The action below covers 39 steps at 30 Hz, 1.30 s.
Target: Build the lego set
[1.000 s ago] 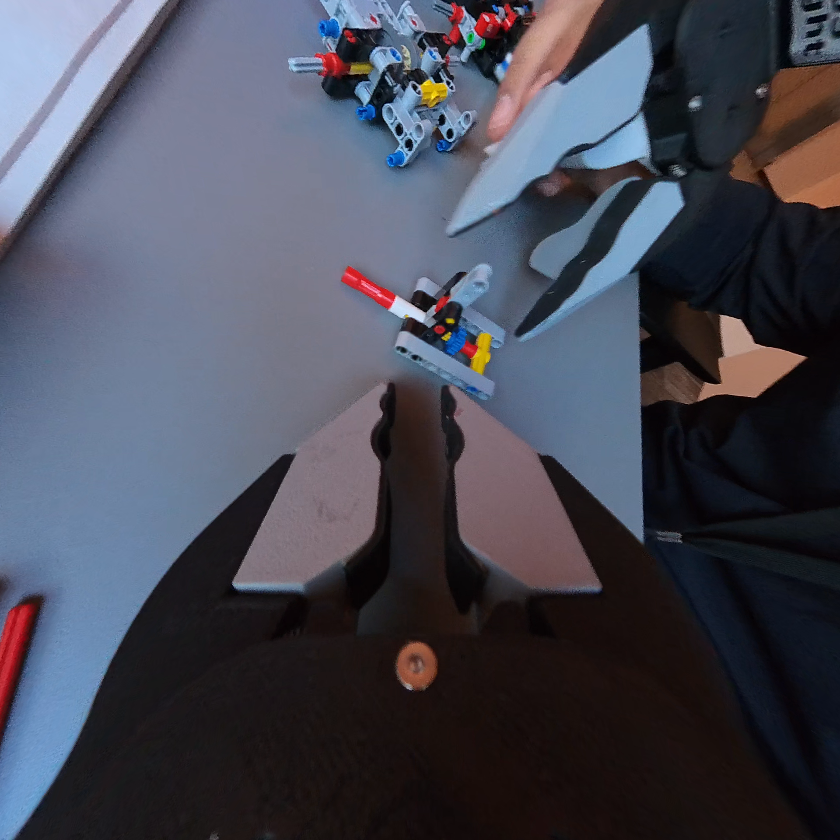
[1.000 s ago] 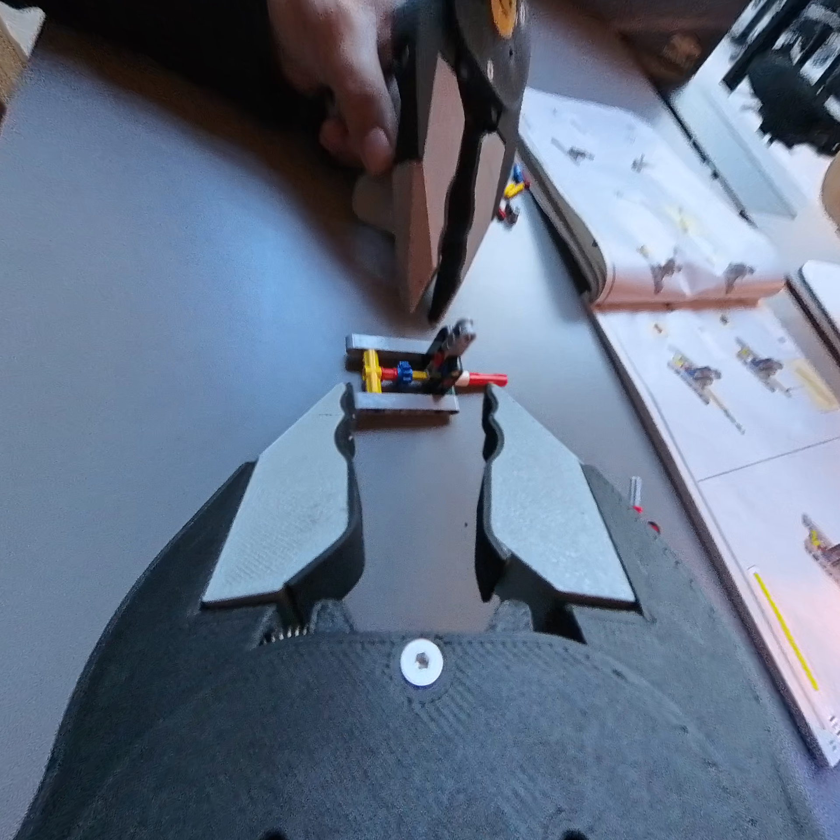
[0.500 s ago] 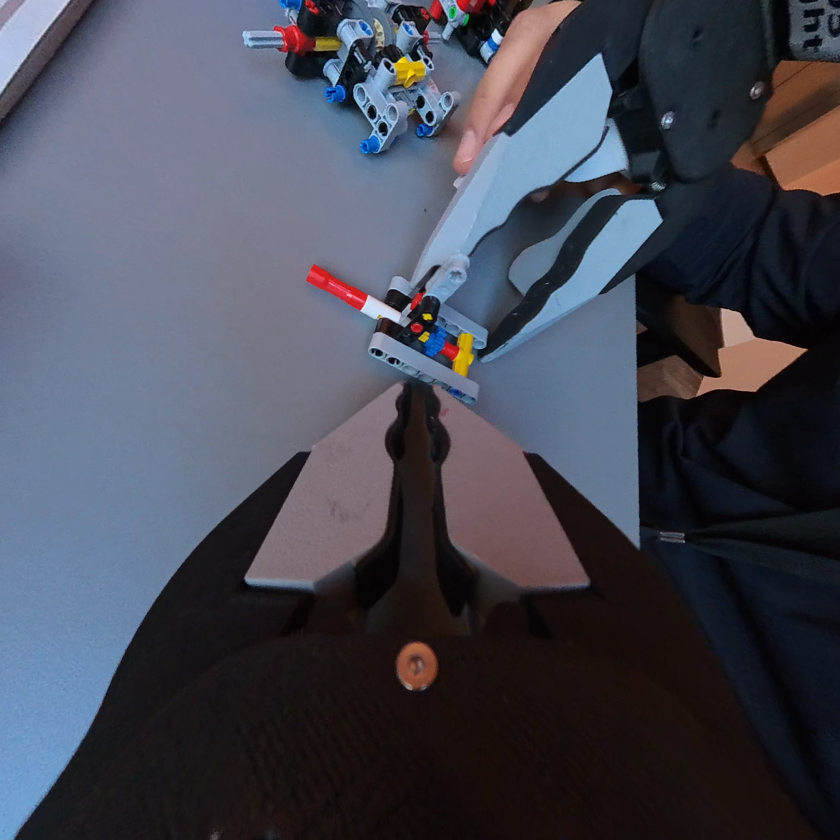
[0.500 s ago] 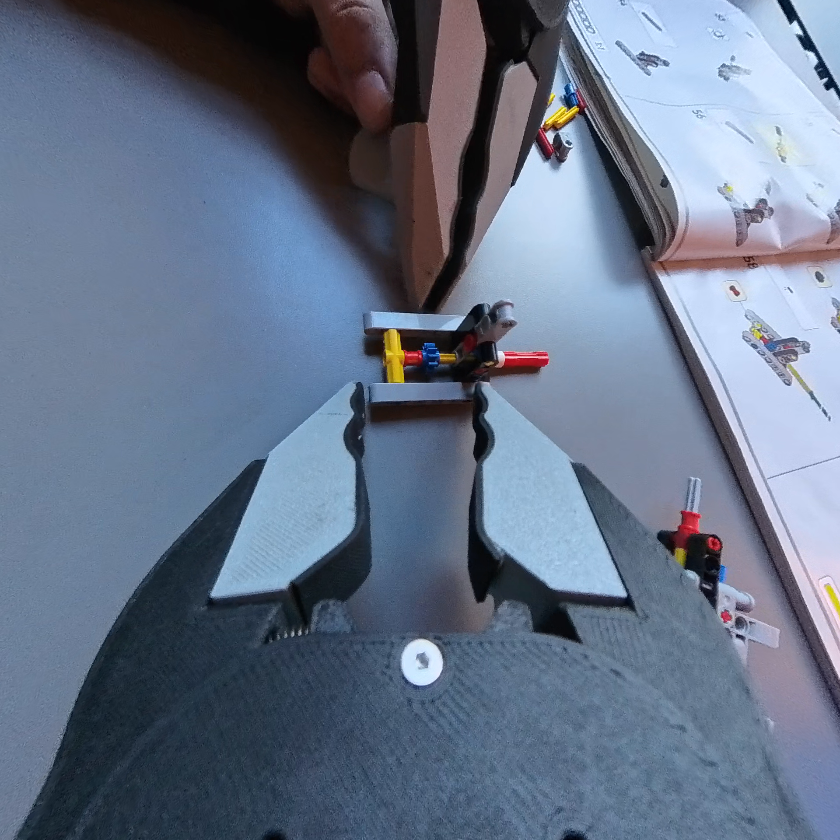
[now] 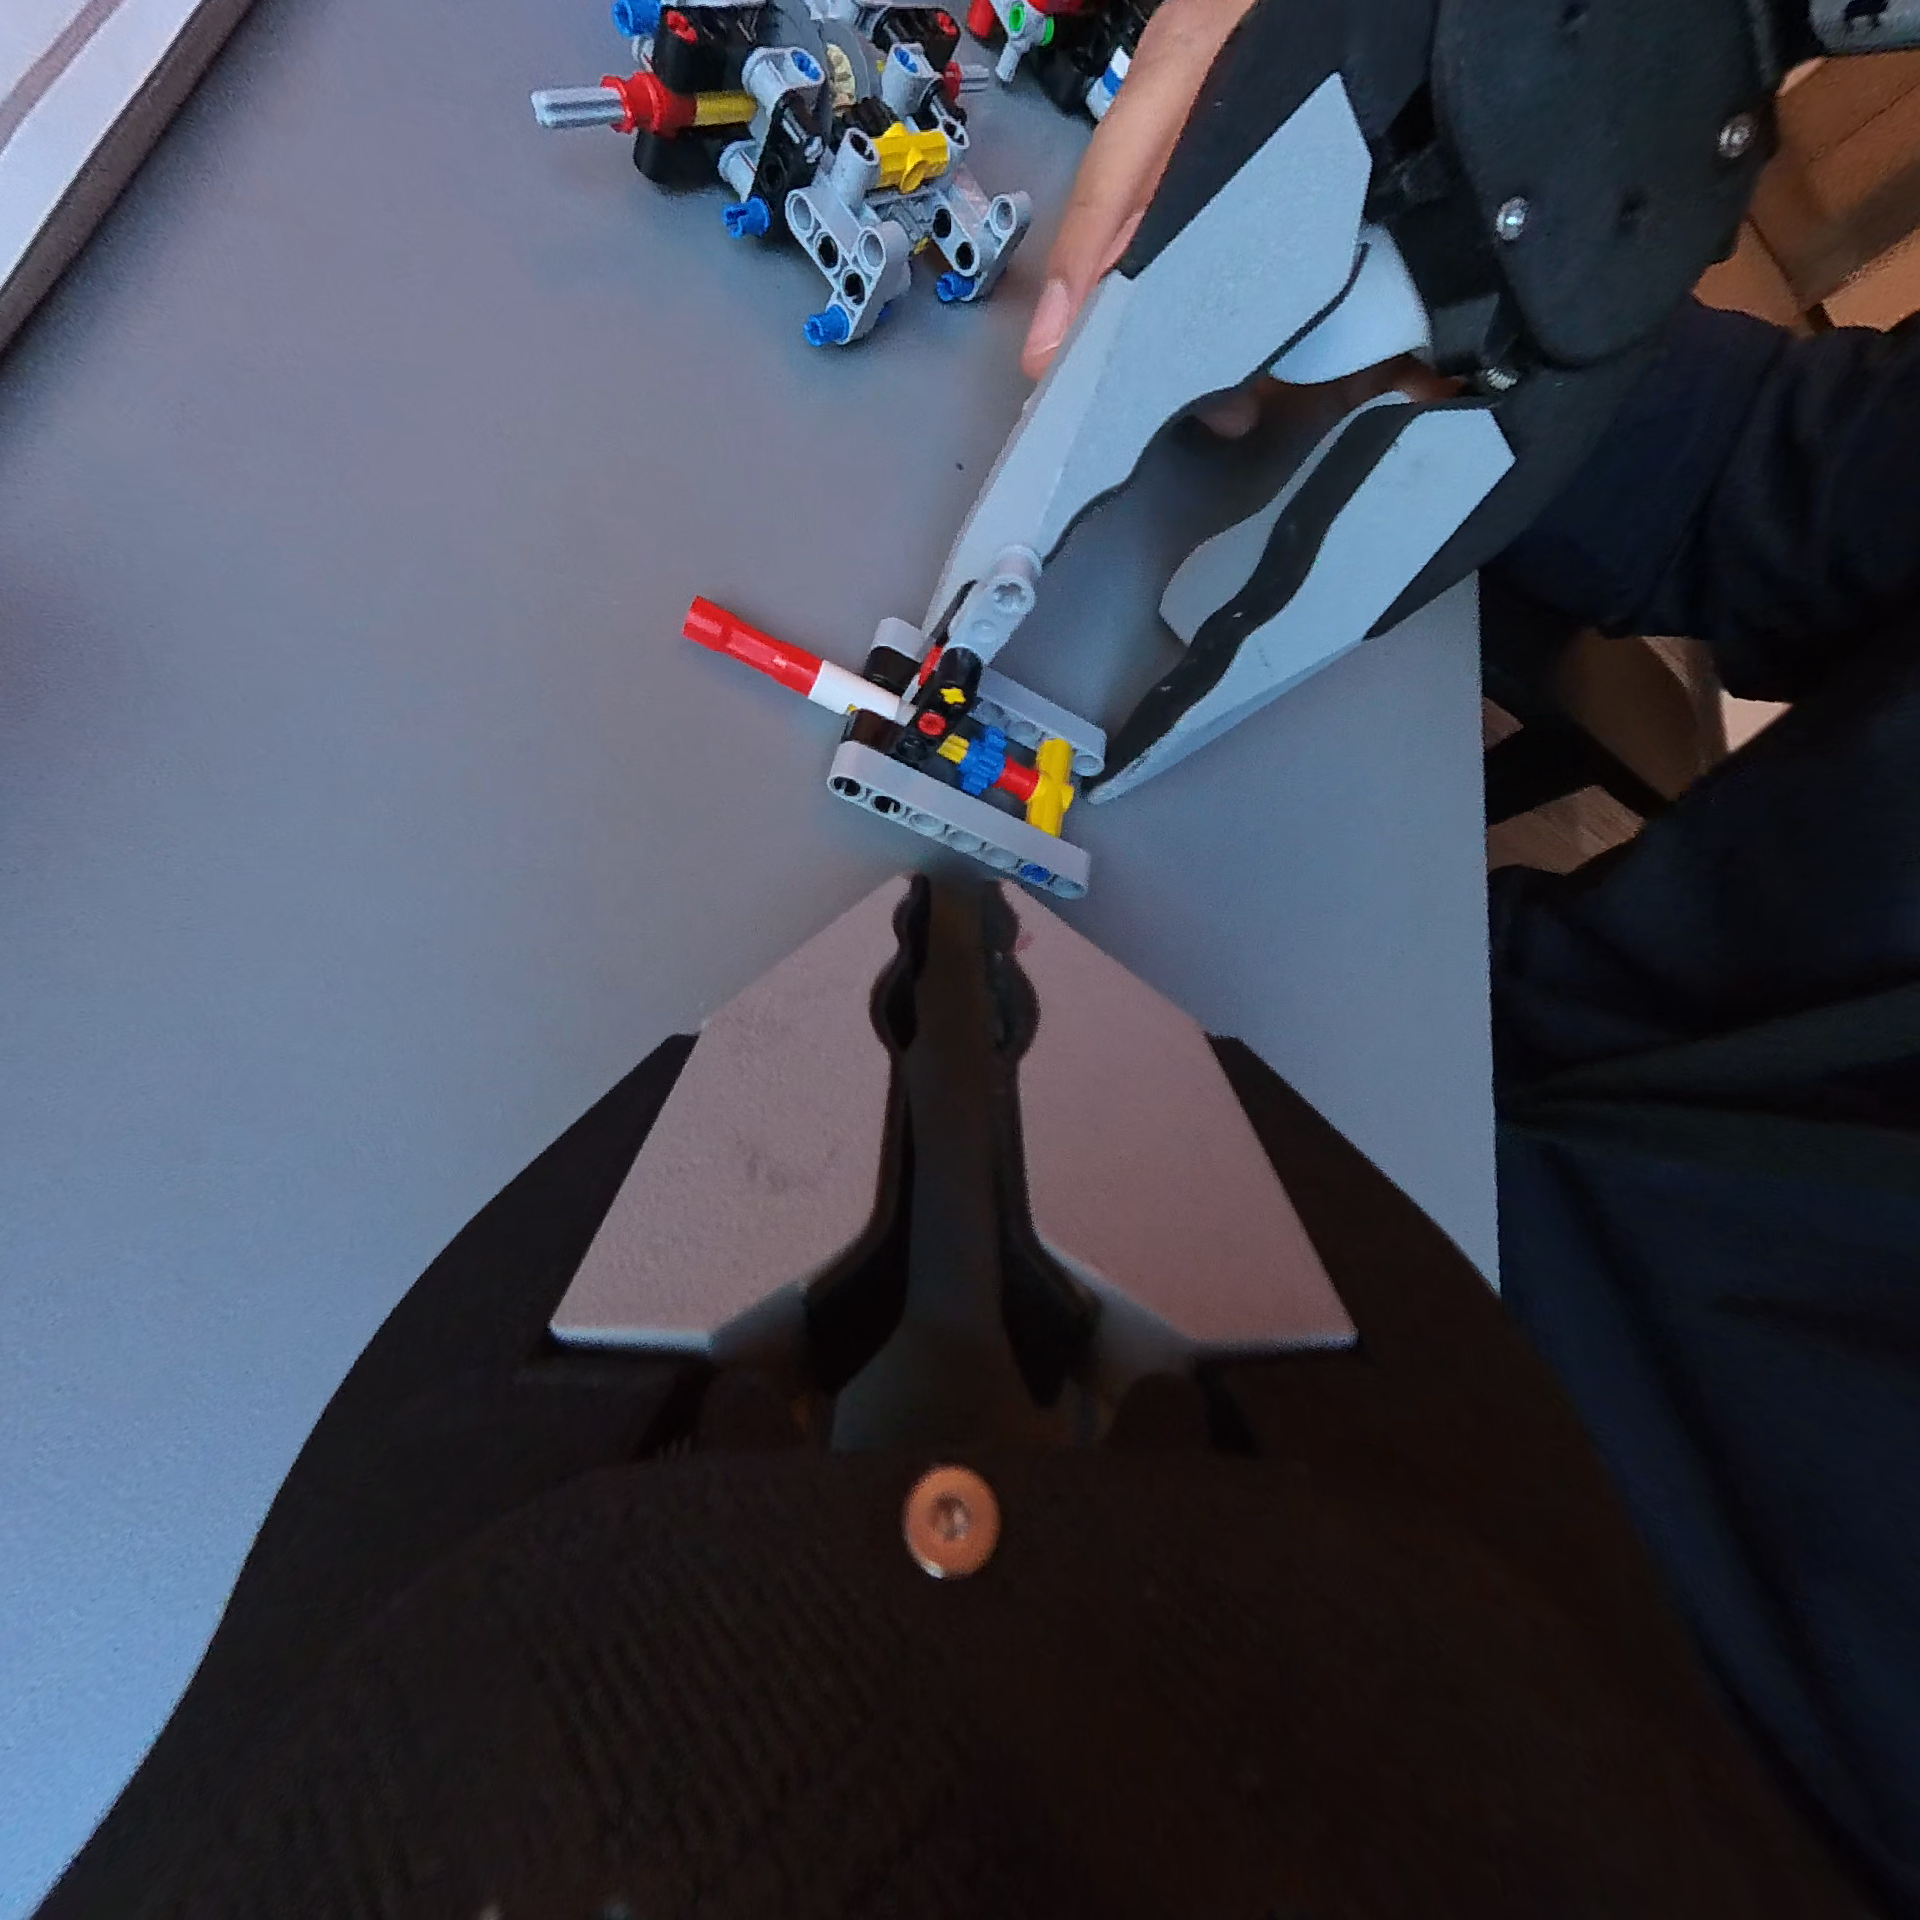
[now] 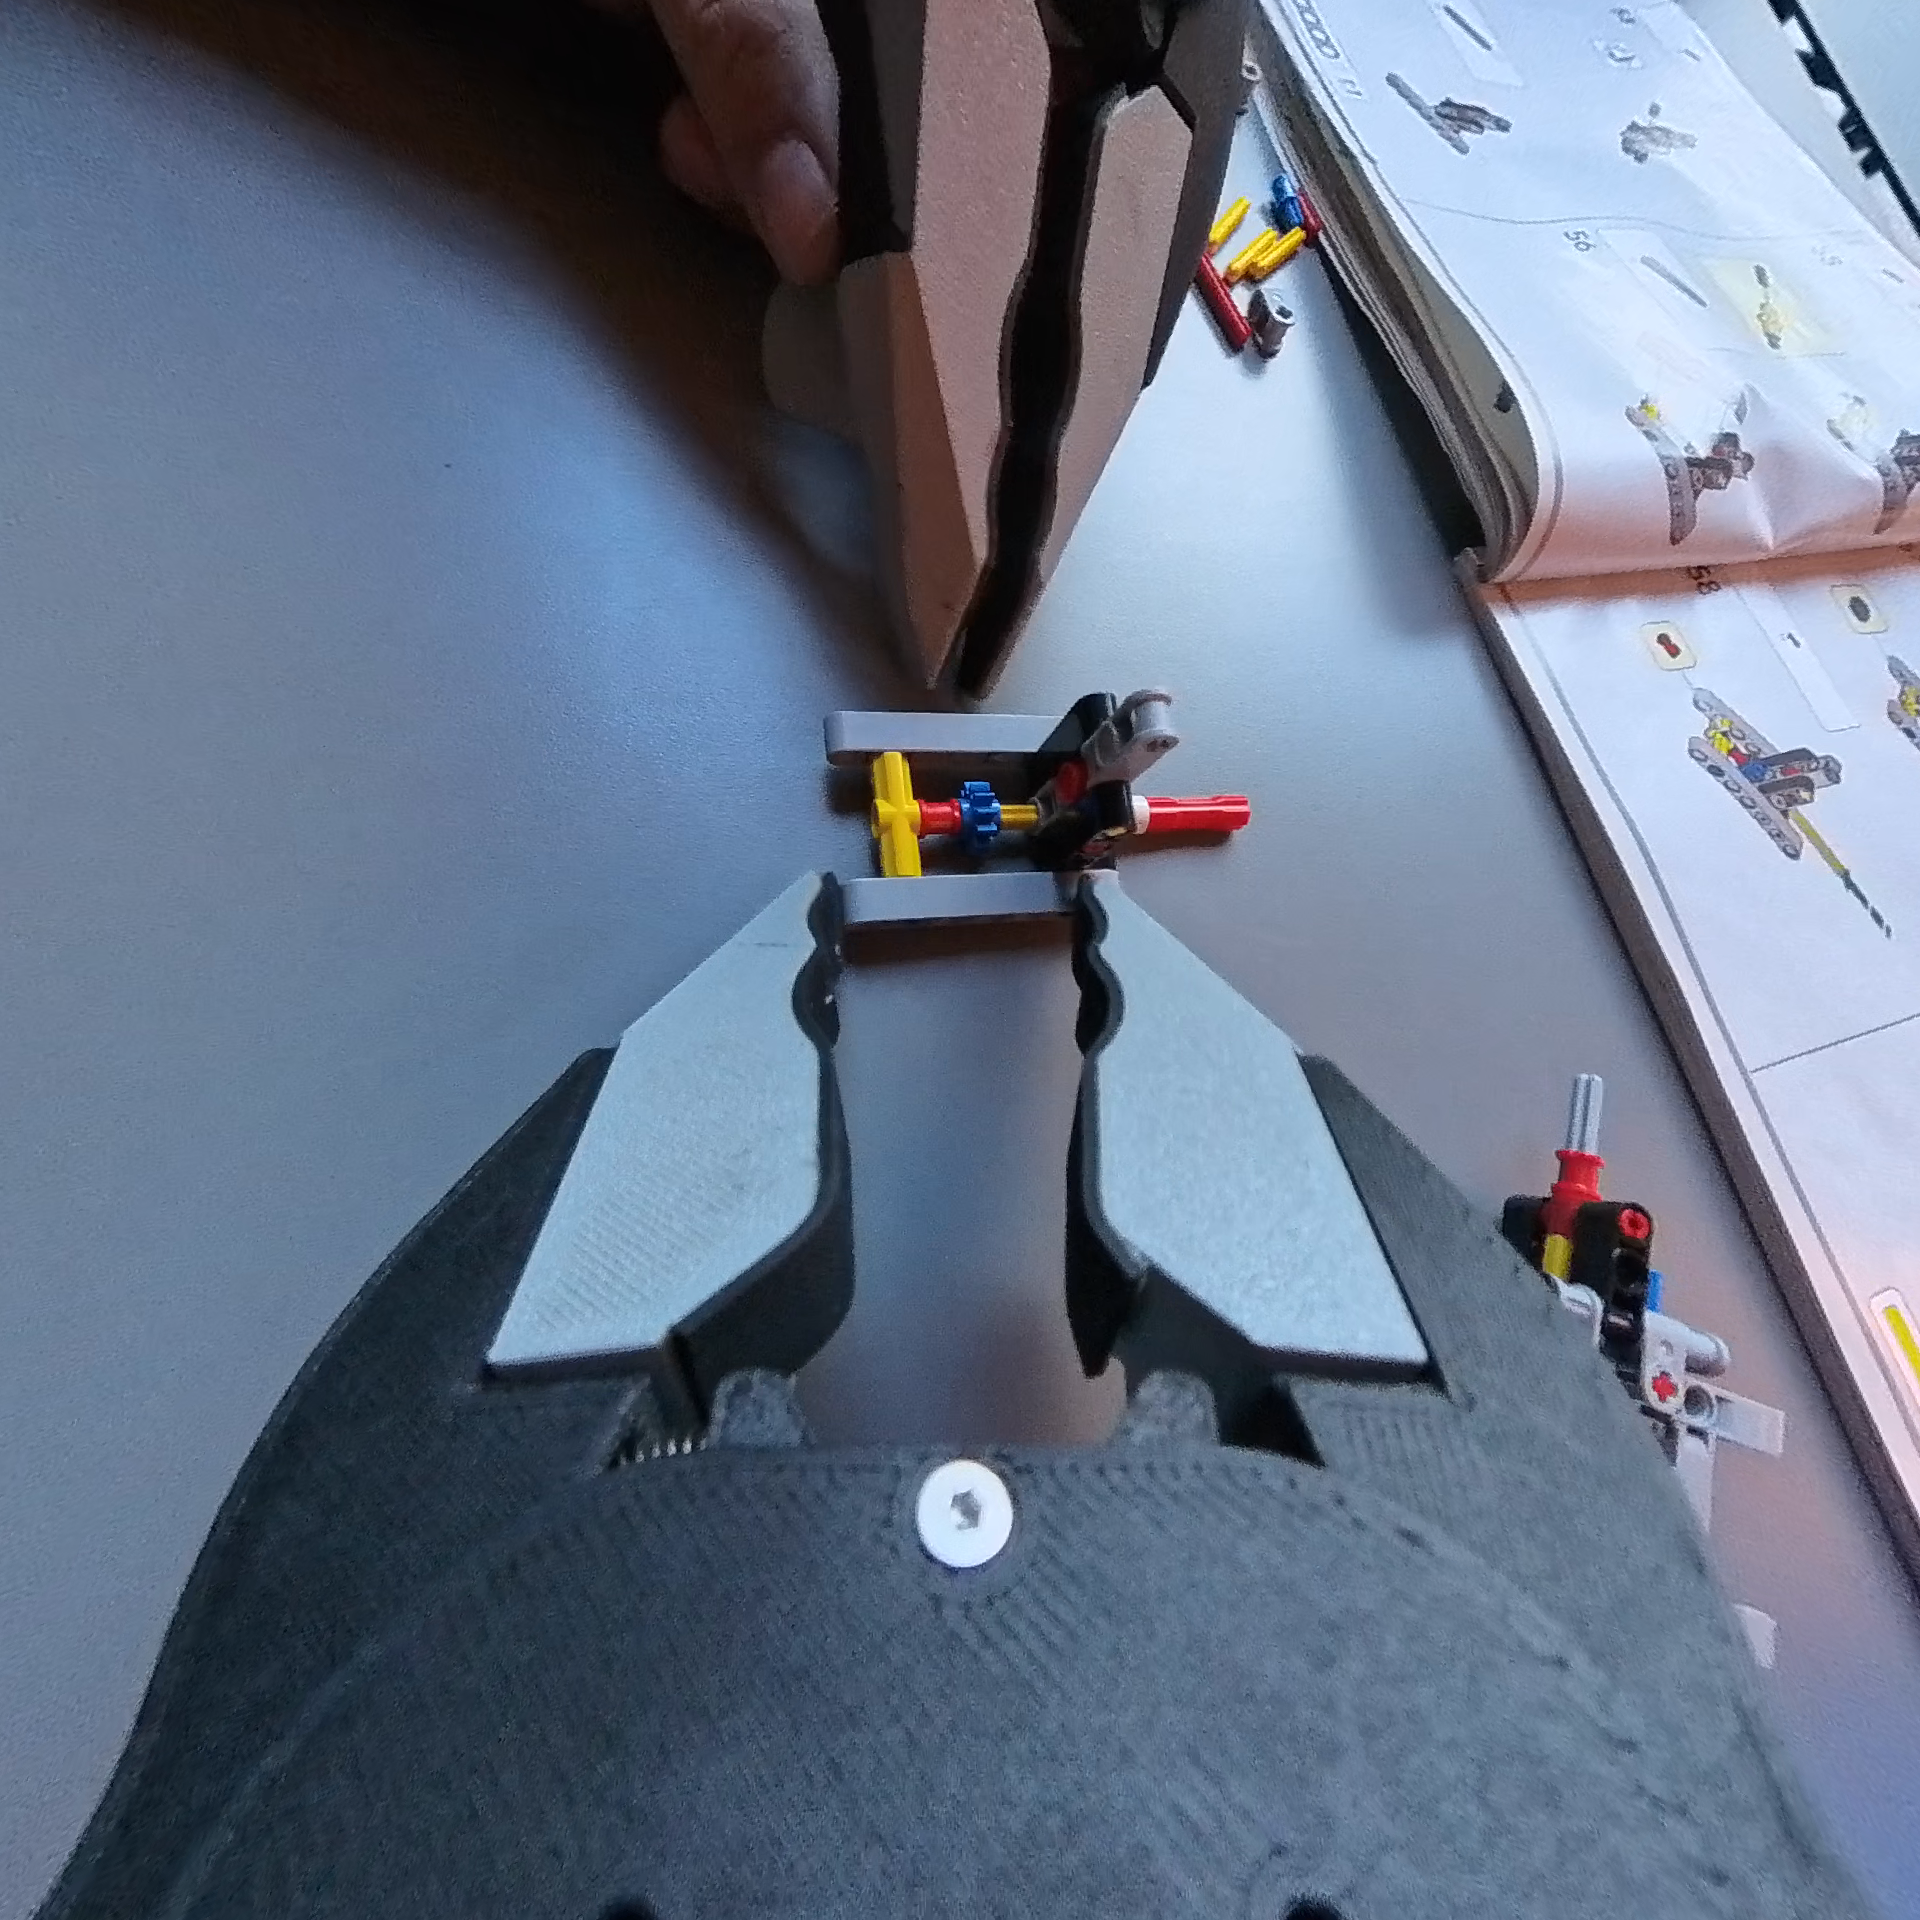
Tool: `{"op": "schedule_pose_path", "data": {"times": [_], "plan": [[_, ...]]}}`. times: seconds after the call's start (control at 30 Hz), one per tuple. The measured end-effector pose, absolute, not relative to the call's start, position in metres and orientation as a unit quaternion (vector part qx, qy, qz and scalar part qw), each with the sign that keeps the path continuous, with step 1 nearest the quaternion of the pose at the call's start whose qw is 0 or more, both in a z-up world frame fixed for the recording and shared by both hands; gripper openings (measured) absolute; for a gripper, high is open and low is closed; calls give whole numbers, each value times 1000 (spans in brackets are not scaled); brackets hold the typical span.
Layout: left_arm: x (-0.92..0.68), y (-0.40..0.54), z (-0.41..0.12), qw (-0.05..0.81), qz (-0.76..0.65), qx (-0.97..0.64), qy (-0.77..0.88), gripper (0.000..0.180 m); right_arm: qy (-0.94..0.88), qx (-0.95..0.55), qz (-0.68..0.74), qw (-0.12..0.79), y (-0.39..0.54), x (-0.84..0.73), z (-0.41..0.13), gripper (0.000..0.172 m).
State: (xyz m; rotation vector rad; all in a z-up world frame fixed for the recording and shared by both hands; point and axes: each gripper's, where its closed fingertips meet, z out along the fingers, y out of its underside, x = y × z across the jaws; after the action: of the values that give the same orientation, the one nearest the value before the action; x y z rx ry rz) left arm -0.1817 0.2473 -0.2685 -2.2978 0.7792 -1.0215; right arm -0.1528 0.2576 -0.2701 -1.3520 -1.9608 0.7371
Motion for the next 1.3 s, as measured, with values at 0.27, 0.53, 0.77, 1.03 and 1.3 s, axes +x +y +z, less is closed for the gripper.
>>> {"op": "schedule_pose_path", "data": {"times": [0.27,0.53,0.77,1.03,1.3], "plan": [[-177,244,-267,243,-392,-838,292,9,-737,-527,277,320,262,-154,-270,42],[-173,242,-267,238,-398,-835,297,8,-732,-534,277,320,262,-155,-270,42],[-170,239,-267,237,-399,-833,303,9,-726,-540,286,317,260,-157,-269,31],[-171,241,-266,245,-393,-834,299,12,-716,-547,314,299,260,-156,-265,21],[-178,247,-267,267,-364,-841,297,17,-714,-548,322,293,258,-155,-264,18]]}}
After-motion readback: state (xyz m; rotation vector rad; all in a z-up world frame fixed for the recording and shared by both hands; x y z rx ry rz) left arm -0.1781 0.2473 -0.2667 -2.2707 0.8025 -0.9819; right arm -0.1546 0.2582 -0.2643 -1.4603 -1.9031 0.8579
